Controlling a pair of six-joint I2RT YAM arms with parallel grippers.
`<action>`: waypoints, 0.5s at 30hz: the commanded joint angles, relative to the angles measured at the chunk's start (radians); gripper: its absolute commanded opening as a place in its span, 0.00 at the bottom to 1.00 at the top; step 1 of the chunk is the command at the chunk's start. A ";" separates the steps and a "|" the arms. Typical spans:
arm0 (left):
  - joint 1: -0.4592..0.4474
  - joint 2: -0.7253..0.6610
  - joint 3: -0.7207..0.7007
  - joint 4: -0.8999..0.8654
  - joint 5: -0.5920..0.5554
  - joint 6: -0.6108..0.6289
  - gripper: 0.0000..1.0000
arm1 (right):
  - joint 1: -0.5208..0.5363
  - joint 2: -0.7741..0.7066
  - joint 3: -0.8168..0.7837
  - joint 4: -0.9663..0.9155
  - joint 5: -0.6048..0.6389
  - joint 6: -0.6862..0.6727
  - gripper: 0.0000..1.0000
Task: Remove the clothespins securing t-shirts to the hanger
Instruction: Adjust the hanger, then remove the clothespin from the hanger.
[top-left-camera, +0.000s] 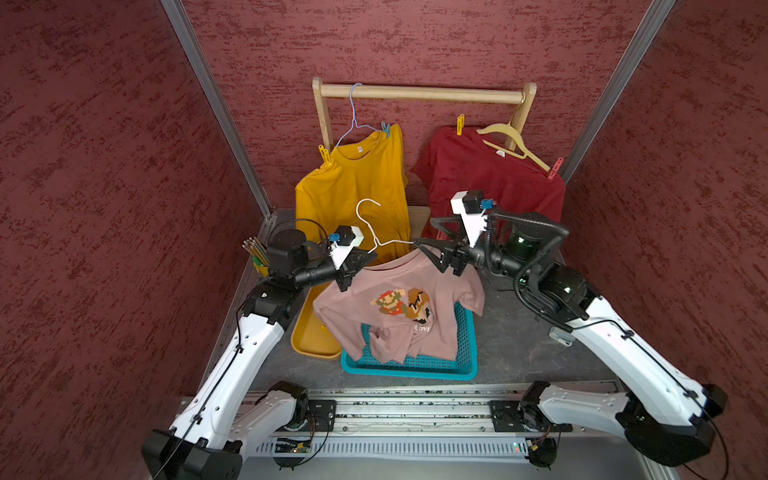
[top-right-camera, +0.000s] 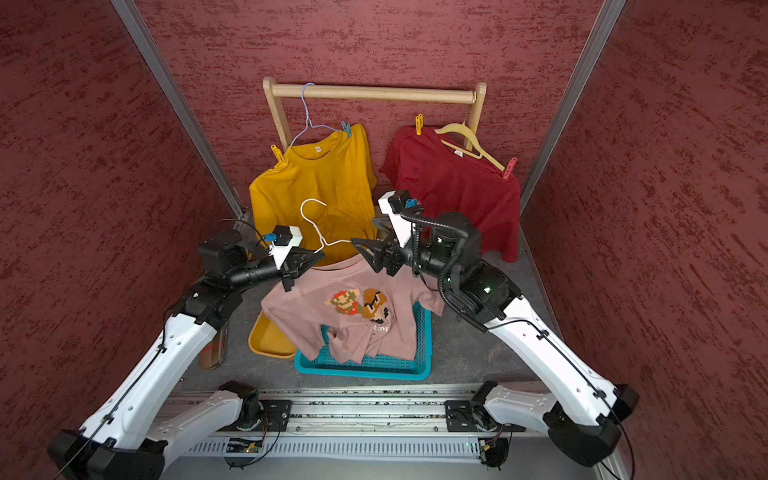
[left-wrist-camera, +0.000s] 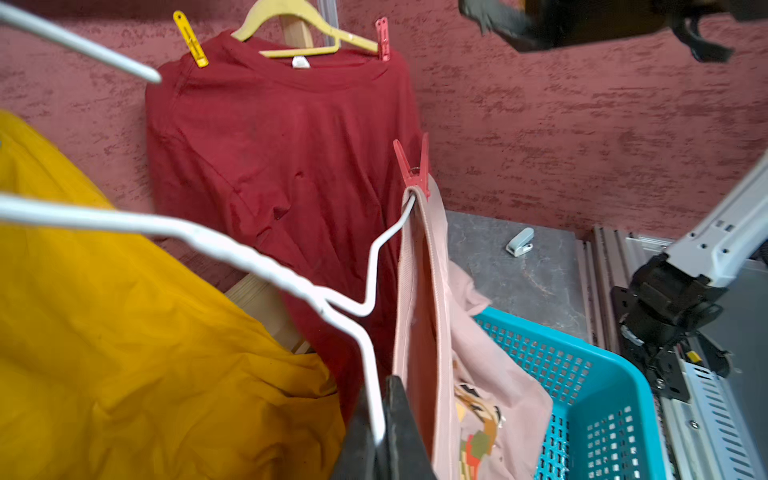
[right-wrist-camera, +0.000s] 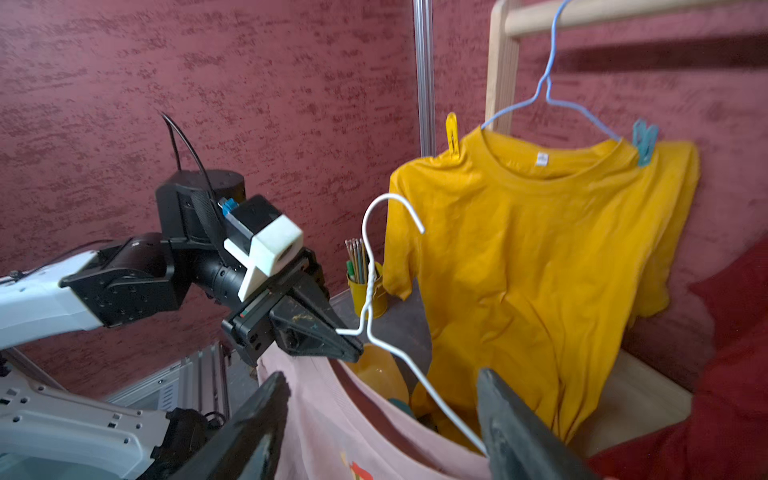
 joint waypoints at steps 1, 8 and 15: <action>0.054 -0.023 0.038 -0.044 0.222 0.037 0.00 | -0.028 0.019 0.067 -0.194 -0.047 -0.076 0.82; 0.132 -0.065 0.002 -0.058 0.298 0.131 0.00 | -0.211 -0.008 0.003 -0.190 -0.360 -0.080 0.87; 0.145 -0.060 0.002 -0.097 0.371 0.205 0.00 | -0.290 -0.047 -0.058 -0.167 -0.504 -0.065 0.87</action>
